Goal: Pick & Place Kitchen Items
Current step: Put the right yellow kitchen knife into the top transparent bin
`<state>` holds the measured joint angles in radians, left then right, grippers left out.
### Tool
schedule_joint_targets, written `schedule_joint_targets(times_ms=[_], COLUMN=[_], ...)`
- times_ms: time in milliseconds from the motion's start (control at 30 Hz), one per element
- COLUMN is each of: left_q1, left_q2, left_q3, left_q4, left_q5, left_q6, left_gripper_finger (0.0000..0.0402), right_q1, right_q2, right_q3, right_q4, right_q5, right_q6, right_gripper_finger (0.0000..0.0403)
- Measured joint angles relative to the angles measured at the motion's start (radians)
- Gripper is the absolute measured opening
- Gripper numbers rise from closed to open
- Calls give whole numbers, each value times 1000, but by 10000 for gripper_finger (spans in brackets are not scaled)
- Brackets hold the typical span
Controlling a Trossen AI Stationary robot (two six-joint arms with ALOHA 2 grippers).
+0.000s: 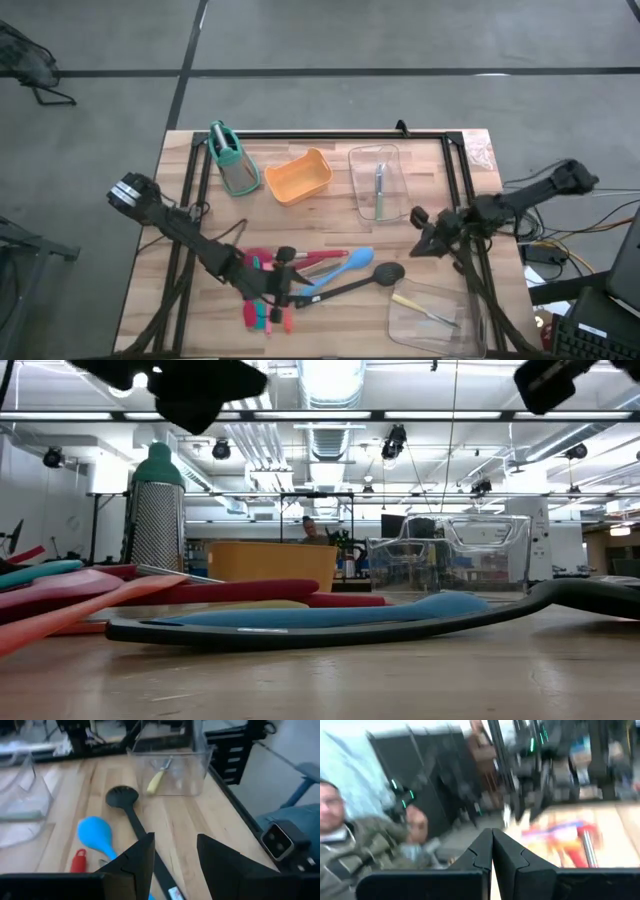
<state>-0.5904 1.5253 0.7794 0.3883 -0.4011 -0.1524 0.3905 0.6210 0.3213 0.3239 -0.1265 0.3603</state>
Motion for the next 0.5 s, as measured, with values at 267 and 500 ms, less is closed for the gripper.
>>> schedule_joint_targets(times_ms=[267, 500], left_q1=[-3, -10], left_q2=[-221, -364], left_q3=[-267, -389], left_q4=[220, 240], left_q5=[12, 26], left_q6=[-9, 25], left_gripper_finger=[156, 156], right_q1=[206, 363], right_q2=[328, 604], right_q3=[469, 764], right_q4=[-821, -1351], right_q5=[319, 369], right_q6=[257, 609], right_gripper_finger=[8, 8])
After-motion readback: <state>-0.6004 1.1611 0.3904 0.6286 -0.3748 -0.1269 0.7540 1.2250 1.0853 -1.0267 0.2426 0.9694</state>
